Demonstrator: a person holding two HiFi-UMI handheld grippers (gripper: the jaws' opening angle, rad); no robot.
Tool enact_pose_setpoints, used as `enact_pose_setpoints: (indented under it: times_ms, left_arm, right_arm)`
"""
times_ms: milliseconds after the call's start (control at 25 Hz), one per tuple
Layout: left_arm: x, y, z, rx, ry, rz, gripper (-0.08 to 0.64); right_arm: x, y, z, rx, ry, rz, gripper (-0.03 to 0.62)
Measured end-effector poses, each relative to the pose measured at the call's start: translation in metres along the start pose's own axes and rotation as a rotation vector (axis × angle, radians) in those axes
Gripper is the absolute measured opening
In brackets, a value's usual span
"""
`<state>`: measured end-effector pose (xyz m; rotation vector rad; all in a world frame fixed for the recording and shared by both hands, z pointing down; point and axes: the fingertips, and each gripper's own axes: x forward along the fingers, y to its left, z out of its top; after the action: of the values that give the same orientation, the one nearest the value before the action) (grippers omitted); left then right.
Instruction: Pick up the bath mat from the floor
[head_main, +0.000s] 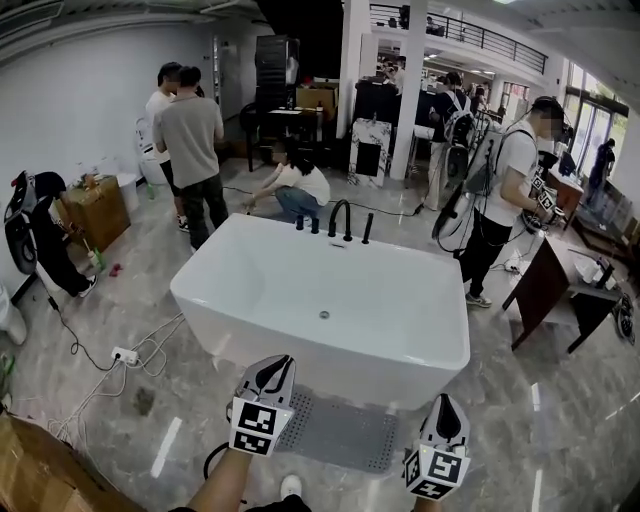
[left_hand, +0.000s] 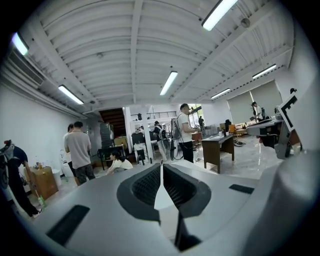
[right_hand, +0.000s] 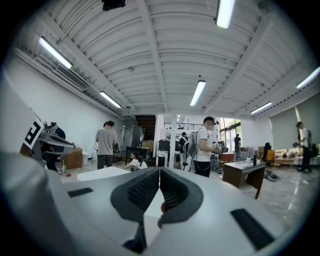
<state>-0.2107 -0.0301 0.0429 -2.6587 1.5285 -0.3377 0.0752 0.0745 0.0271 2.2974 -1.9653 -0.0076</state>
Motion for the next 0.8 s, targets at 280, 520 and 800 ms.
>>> enact_pose_setpoints:
  times_ms: [280,520,800]
  left_arm:
    - [0.048,0.036,-0.001,0.002,0.005,-0.058,0.018]
    - [0.067,0.058,-0.011,-0.017,0.015,-0.068,0.018]
    - [0.084,0.057,-0.001,-0.017,0.007,-0.042,0.018]
  right_arm:
    - [0.04,0.01,0.007,-0.002,0.02,-0.077,0.021]
    - [0.063,0.022,0.005,-0.01,0.029,-0.086,0.021]
    - [0.084,0.006,0.005,0.001,0.03,-0.068,0.021]
